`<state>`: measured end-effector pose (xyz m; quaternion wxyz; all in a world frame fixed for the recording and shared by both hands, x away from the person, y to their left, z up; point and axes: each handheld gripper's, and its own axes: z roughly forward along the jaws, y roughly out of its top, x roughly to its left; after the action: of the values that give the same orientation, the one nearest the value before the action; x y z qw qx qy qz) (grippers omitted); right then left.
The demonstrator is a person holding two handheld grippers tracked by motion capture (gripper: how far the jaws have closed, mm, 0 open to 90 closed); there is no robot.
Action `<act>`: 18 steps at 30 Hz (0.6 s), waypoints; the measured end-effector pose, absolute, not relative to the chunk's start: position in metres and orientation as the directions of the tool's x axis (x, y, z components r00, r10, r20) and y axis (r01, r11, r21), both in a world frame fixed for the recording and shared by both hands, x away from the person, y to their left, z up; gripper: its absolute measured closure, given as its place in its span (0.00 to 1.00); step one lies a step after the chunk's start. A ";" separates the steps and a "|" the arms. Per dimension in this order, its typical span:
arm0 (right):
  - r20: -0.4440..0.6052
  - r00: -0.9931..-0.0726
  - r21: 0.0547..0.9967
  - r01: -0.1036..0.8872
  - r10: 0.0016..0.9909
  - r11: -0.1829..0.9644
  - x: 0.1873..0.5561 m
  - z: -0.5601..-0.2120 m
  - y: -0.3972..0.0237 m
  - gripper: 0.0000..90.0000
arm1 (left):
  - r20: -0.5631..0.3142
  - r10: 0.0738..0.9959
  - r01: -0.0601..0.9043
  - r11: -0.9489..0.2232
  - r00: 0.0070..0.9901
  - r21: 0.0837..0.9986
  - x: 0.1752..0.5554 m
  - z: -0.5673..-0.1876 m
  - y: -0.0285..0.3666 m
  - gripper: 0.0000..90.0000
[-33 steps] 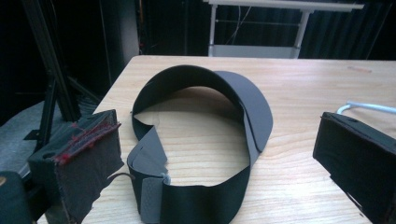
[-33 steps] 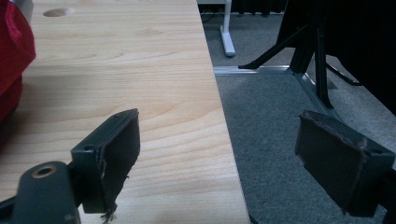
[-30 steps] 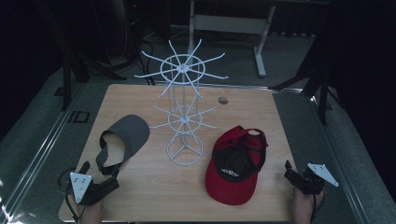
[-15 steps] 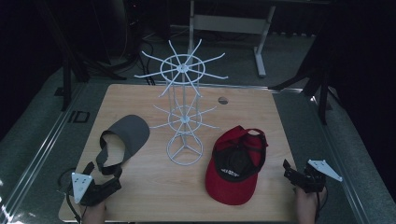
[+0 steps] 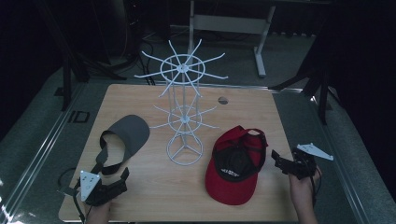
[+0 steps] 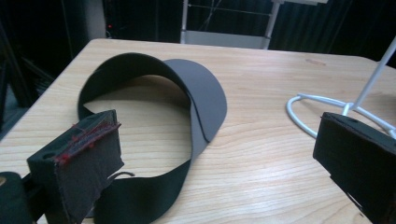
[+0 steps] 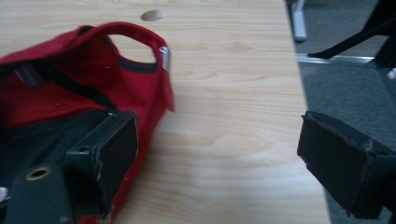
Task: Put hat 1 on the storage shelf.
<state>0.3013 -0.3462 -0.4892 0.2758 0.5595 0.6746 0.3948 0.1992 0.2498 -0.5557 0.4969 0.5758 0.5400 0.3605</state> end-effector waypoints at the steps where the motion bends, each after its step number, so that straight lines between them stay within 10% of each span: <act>1: 0.064 -0.228 0.839 0.539 0.972 0.072 0.304 -0.488 -0.344 0.13 | -0.116 0.981 0.265 0.071 0.157 0.961 0.199 -0.556 0.249 0.01; 18: 0.007 -0.336 0.772 0.600 0.942 0.208 0.350 -0.511 -0.286 0.11 | -0.118 0.976 0.298 0.059 0.183 0.953 0.201 -0.555 0.245 0.01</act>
<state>0.3499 -0.2857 -0.5113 0.2436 0.5224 0.7380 0.3509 0.2008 0.2454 -0.5548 0.4906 0.5922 0.5377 0.3457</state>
